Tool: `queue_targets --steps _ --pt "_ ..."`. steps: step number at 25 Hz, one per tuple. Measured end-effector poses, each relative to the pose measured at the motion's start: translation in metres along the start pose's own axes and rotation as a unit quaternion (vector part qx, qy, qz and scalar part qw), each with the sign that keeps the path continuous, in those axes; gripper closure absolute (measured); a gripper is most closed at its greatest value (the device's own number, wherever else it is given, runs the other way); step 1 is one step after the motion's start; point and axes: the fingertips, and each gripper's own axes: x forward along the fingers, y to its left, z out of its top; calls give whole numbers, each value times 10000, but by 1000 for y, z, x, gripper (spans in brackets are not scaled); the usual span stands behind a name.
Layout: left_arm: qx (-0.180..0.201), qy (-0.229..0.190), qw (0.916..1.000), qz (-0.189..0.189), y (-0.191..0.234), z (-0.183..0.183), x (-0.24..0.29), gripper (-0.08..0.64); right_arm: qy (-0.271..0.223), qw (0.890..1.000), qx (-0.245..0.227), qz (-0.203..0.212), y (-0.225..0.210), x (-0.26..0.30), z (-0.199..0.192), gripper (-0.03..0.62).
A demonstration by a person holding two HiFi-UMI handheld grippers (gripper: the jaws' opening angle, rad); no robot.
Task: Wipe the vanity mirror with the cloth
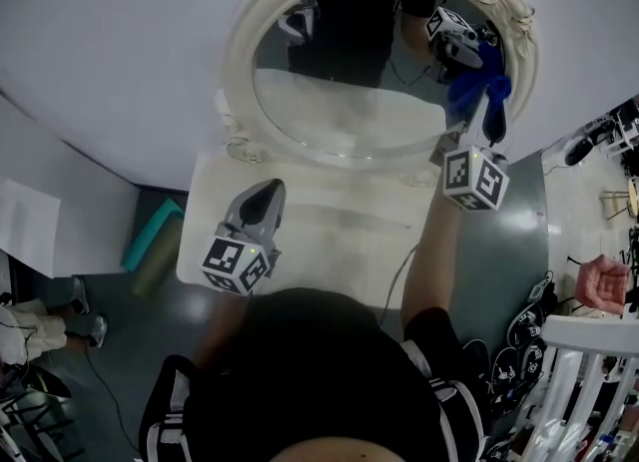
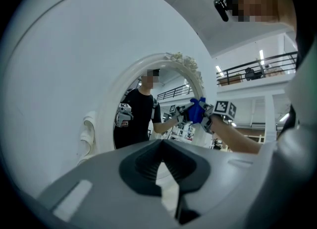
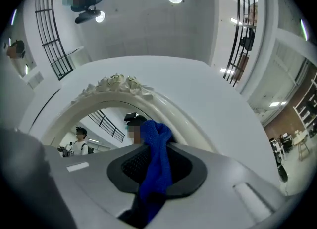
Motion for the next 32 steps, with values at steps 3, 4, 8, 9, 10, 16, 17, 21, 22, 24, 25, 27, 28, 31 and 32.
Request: queue_targets --steps 3,4,8,9,10,16,17,21,22,24,25,27,28,31,32 --pt "-18 -6 10000 35 1 -1 0 549 -25 9999 -106 -60 1 9 3 529" --pt "-21 -1 10000 42 2 -2 0 549 -40 9998 -151 -82 2 9 5 529" --pt "-34 41 10000 40 1 -4 2 549 -180 9969 -761 10 13 16 21 529" --pt "-44 56 10000 36 1 -5 3 549 -207 9945 -1027 67 18 18 26 529" --pt "-53 73 10000 30 1 -6 3 549 -218 9910 -1317 130 23 21 31 529" --pt "-84 168 9998 -39 -2 -12 11 549 -276 9347 -3432 883 50 22 32 529" --pt "-84 183 9998 -58 -2 -13 13 549 -168 9224 -3721 1023 54 20 28 529" --pt "-99 194 9997 -128 -7 -14 22 549 68 8843 -4417 1513 69 8 -2 529" --pt "-95 194 9997 -142 -9 -14 23 549 44 8811 -4438 1636 70 3 -12 529" --pt "-79 197 9996 -161 -10 -14 26 549 98 8786 -4403 1845 69 -8 -33 529" --pt "-75 201 9996 -164 -10 -14 26 549 168 8788 -4366 1920 67 -14 -43 529" --pt "-72 213 9996 -159 -9 -14 26 549 313 8806 -4276 2020 63 -26 -64 529" --pt "-72 222 9996 -158 -9 -14 26 549 373 8814 -4237 2054 63 -31 -74 529" --pt "-69 248 9995 -179 -11 -14 25 549 592 8820 -4149 2154 63 -49 -106 529" --pt "-63 254 9995 -190 -12 -14 25 549 689 8819 -4114 2199 63 -56 -118 529"
